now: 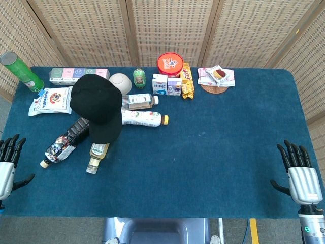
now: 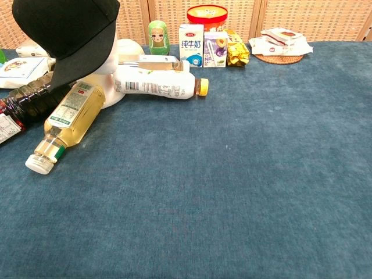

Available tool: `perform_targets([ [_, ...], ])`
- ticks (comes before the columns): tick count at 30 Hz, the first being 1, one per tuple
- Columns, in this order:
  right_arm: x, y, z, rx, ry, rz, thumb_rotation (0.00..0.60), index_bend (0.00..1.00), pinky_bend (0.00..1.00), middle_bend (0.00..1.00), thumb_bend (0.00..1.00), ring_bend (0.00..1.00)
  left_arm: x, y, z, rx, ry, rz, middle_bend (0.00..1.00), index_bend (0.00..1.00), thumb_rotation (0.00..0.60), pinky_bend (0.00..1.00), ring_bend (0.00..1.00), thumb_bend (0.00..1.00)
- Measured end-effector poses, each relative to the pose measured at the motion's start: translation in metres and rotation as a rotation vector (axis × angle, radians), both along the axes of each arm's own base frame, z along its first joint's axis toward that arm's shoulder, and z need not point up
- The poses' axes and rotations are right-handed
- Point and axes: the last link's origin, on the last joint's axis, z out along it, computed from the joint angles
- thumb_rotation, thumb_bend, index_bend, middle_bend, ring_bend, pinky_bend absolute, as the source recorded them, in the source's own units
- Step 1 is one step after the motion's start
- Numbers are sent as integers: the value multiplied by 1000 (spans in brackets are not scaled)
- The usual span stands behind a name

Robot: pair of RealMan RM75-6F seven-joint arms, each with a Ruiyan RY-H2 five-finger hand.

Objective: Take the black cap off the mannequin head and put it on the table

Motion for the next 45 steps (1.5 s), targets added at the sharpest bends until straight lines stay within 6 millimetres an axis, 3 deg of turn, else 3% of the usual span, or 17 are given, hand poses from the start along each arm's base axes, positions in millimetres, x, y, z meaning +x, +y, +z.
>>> perform_targets([
  [10, -1, 1, -1, 17, -4, -18, 600, 31, 0, 0, 0, 0, 0, -1, -2, -16, -3, 10, 0, 0, 600, 0, 0, 57],
  [15, 2, -2, -3, 22, -9, -17, 600, 31, 0, 0, 0, 0, 8, 6, -10, 3, -49, -67, 0, 0, 600, 0, 0, 58],
  [21, -3, -4, -4, 39, -13, -49, 600, 31, 0, 0, 0, 0, 17, 25, -42, 34, -196, -180, 0, 0, 600, 0, 0, 62],
  [28, -2, -3, -1, 44, -26, -41, 600, 31, 0, 0, 0, 0, 42, 53, -87, 33, -417, -214, 0, 0, 600, 0, 0, 63],
  [34, -2, -1, -1, 46, -28, -41, 600, 31, 0, 0, 0, 0, 58, 66, -103, 3, -437, -212, 0, 0, 600, 0, 0, 64],
  [45, -2, -1, -3, 59, -27, -44, 600, 31, 0, 0, 0, 0, 87, 68, -128, -8, -448, -214, 0, 0, 600, 0, 0, 64],
])
